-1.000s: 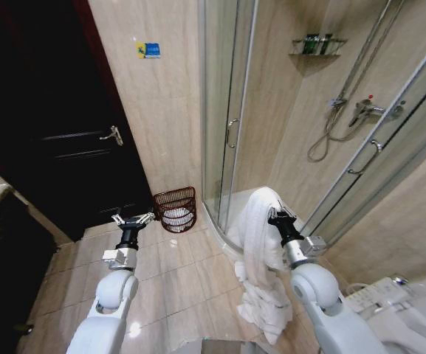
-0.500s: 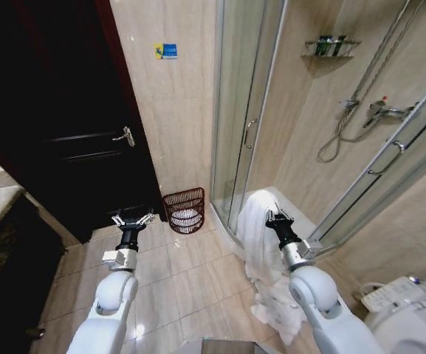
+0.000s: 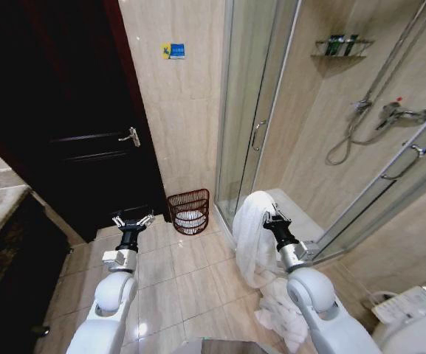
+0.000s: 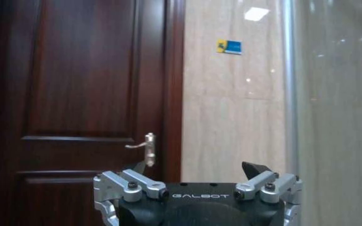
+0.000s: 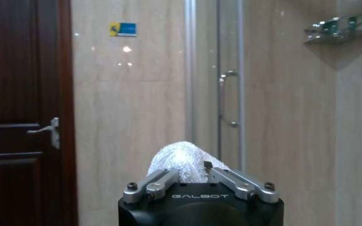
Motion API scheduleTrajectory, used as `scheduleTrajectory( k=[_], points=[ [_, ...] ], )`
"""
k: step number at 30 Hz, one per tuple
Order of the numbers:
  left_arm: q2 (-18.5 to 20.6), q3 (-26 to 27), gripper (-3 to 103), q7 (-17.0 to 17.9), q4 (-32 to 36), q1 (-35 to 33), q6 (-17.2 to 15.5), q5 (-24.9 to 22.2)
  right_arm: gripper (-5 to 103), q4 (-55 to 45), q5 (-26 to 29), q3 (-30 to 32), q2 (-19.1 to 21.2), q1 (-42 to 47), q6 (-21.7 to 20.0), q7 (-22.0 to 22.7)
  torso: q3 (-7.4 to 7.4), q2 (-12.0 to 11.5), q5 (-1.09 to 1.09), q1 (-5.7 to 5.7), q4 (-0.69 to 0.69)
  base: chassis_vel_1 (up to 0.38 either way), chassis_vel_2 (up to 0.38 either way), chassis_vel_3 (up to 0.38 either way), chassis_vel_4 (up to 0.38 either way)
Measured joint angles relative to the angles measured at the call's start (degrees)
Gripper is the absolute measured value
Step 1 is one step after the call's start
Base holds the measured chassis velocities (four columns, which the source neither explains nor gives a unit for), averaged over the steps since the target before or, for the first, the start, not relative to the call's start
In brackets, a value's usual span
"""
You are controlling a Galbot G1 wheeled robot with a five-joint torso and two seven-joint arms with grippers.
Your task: Discard the used towel into the hamper.
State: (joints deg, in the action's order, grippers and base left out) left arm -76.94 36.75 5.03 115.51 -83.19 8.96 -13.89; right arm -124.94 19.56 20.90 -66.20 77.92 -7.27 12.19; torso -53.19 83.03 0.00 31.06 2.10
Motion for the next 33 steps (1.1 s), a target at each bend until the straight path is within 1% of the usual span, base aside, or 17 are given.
scheduleTrajectory(
  k=[8, 10, 12, 17, 22, 25, 33],
  points=[
    [-0.1, 0.0, 100, 0.0, -0.1, -0.2, 0.2, 0.0, 5, 0.0, -0.3, 0.0, -0.2, 0.2, 0.0, -0.2, 0.00, 0.0, -0.01, -0.01, 0.01, 0.102, 0.092, 0.088, 0.082],
    [0.0, 0.0, 100, 0.1, -0.2, -0.2, 0.7, -0.1, 5, 0.0, -0.3, 0.0, -0.2, 0.3, 0.0, -0.2, 0.00, 0.0, 0.00, -0.01, 0.01, 0.102, 0.096, 0.108, 0.112],
    [0.0, -0.1, 100, 0.3, -0.7, 0.1, 2.1, 0.2, 5, 0.1, -0.4, 0.0, -0.2, 0.3, 0.0, -0.3, 0.00, 0.0, 0.00, -0.01, 0.02, 0.099, 0.099, 0.132, 0.105],
    [0.1, 0.0, 100, 0.7, -0.9, 0.1, 2.6, 0.3, 5, 0.4, -0.8, 0.0, -0.4, 0.3, 0.1, -0.4, 0.00, 0.0, 0.00, -0.01, 0.02, 0.058, 0.075, 0.077, 0.059],
    [0.0, -0.1, 100, 0.7, -0.8, 0.1, 2.6, 0.4, 5, 0.8, -1.4, -0.1, -0.7, 0.2, 0.1, -0.4, 0.00, 0.0, 0.00, -0.01, -0.02, 0.000, 0.000, 0.000, 0.000],
    [-0.1, -0.1, 100, 0.7, -0.9, 0.1, 2.6, 0.4, 5, 1.0, -1.8, -0.1, -0.8, 0.2, 0.2, -0.4, 0.00, 0.0, 0.00, 0.00, 0.00, 0.044, 0.044, -0.038, -0.083],
    [-0.1, 0.0, 100, 0.7, -1.0, -0.2, 2.7, 0.3, 5, 1.1, -2.2, -0.3, -1.0, 0.3, 0.5, -0.6, 0.00, 0.0, 0.00, -0.01, 0.00, 0.084, 0.060, -0.077, -0.066]
  ],
)
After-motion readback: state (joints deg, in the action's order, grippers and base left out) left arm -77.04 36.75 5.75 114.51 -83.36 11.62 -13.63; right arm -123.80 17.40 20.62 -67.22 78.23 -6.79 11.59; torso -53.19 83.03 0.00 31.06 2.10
